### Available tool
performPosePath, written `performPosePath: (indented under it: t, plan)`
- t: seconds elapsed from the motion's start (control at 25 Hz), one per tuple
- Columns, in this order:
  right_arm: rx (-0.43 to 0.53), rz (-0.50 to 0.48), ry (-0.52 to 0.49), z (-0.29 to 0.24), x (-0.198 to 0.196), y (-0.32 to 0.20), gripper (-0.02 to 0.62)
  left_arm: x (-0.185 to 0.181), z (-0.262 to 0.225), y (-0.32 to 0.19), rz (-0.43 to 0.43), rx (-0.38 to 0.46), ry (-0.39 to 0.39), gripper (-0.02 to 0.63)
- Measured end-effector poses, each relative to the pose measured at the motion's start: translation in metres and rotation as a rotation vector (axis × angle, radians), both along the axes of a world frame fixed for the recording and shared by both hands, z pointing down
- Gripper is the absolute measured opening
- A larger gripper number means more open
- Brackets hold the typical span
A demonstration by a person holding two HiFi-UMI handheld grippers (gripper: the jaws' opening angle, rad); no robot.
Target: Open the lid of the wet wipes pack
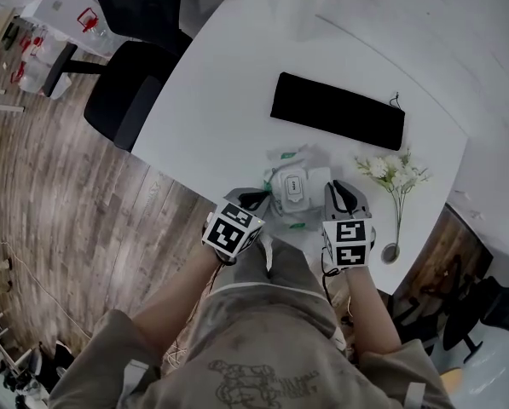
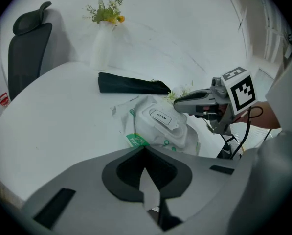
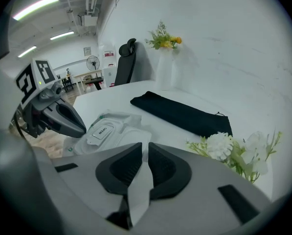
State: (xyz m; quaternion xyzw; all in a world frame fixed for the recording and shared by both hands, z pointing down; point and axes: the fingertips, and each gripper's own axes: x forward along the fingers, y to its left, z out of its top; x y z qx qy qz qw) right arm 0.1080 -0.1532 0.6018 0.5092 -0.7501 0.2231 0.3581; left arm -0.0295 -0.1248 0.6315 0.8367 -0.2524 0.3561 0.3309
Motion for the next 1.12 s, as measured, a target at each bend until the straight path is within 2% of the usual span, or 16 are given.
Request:
performPosePath:
  t: [0.2,0.44,0.64,0.92,1.0,1.12]
  plan:
    - [0.062,-0.001,-0.067,-0.042,0.003,-0.01,0.048,-0.014,-0.026,-0.012,-0.034,0.056,-0.012,0.015]
    - [0.146,-0.036,-0.151,-0.107,-0.004,-0.021,0.043,-0.014,-0.082,-0.023,-0.057,0.159,0.005,0.015]
    - [0.234,-0.11,-0.253,-0.18,-0.026,-0.022,0.043,-0.011,-0.136,-0.026,-0.032,0.264,0.016,0.015]
    - [0.385,-0.19,-0.305,-0.268,-0.042,-0.011,0.043,-0.007,-0.225,-0.039,-0.057,0.466,0.055,0.015]
    - [0.432,-0.223,-0.308,-0.29,-0.045,-0.006,0.043,-0.006,-0.25,-0.039,-0.069,0.499,0.087,0.015]
    - [0.496,-0.249,-0.321,-0.319,-0.047,0.001,0.043,-0.003,-0.29,-0.038,-0.115,0.521,0.193,0.015]
